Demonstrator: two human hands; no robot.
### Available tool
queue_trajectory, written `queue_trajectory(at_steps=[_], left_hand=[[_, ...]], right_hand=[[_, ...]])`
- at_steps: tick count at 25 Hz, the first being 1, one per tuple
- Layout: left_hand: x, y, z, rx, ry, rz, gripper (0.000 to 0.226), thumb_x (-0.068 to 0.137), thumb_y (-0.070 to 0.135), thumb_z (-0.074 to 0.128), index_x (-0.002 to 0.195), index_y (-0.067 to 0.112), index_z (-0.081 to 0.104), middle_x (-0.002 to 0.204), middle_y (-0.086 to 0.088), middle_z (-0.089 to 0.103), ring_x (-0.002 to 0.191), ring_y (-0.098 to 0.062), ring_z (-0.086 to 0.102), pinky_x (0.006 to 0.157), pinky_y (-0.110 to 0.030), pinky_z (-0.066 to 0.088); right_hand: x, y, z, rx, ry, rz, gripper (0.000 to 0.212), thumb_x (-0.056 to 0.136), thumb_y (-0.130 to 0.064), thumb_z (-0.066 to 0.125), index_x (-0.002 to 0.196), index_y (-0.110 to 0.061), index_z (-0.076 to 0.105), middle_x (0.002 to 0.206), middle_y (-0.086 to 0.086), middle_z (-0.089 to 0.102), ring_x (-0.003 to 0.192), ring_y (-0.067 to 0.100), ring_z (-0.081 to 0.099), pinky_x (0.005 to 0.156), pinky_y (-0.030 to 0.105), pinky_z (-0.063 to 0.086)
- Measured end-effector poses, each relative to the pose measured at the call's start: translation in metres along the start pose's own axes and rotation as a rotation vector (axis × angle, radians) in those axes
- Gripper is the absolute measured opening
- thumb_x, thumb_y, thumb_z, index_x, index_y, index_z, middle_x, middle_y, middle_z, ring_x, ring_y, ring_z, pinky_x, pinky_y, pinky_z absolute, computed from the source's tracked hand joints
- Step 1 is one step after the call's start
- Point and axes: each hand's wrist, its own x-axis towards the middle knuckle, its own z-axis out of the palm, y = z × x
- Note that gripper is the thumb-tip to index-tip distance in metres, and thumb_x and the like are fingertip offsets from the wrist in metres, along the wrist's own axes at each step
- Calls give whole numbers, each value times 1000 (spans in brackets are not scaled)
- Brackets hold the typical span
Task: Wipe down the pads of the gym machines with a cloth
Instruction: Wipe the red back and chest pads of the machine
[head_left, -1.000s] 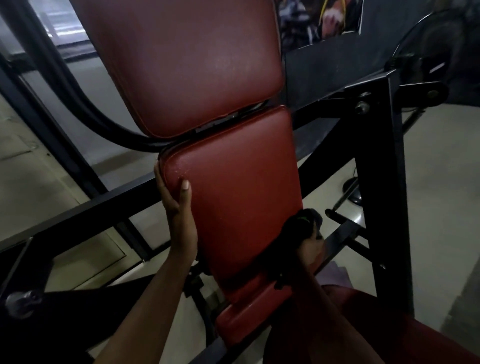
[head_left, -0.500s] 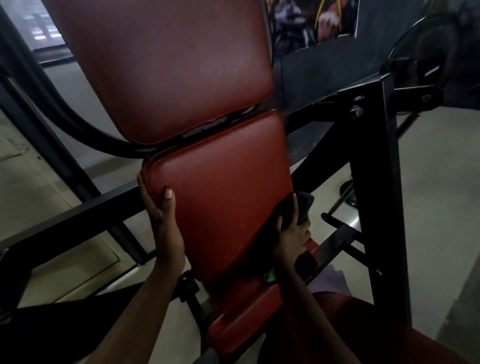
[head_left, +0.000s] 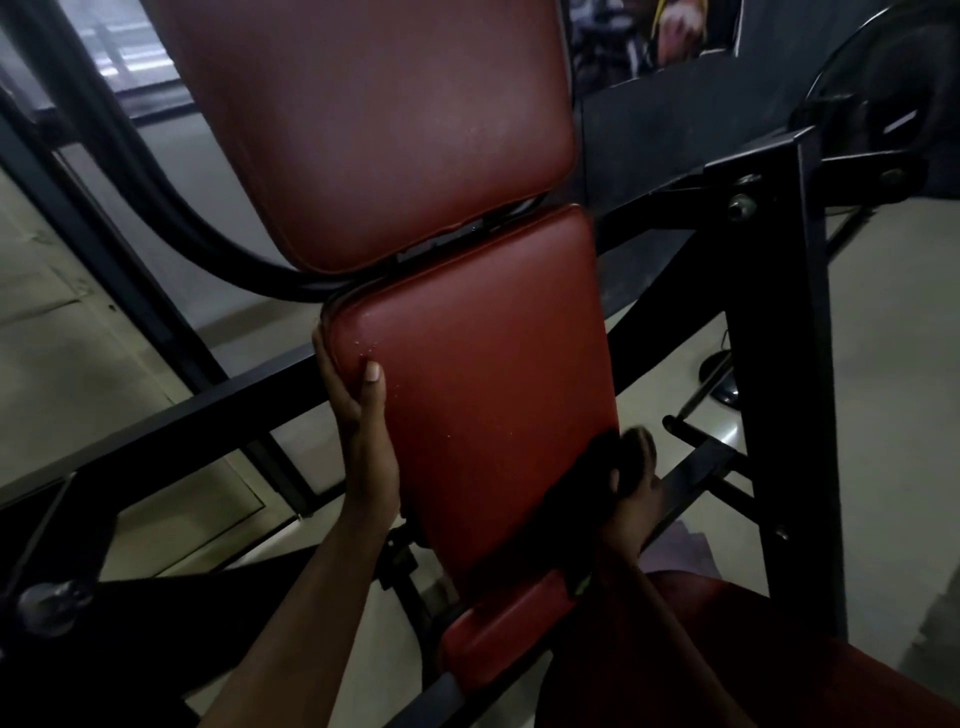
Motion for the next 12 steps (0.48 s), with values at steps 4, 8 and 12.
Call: queue_trajectory(at_steps=[4, 8, 12], left_hand=[[-2, 2, -9, -13, -71, 3, 89, 68, 80, 45, 142, 47, 8, 157, 3, 17, 138, -10, 32, 103, -31, 42], [-13, -3, -17, -50, -60, -26, 87, 70, 82, 38, 143, 44, 12, 148, -2, 35, 127, -8, 46, 83, -13, 50], [-17, -13, -25, -144, 12, -41, 83, 62, 85, 46, 134, 51, 23, 149, 2, 34, 130, -5, 43, 102, -27, 43]], right_hand=[[-9, -133, 25, 194, -164, -576, 70, 83, -11, 50, 146, -22, 22, 148, -14, 26, 136, 0, 28, 112, 22, 26], [-13, -198, 66, -268, -316, -1077, 76, 74, -40, 48, 144, -29, 21, 147, -2, 37, 126, 24, 37, 94, 48, 36], [-19, -169, 75, -485, -298, -1435, 65, 73, -35, 50, 135, -40, 31, 143, -6, 32, 120, 31, 34, 84, 44, 33]])
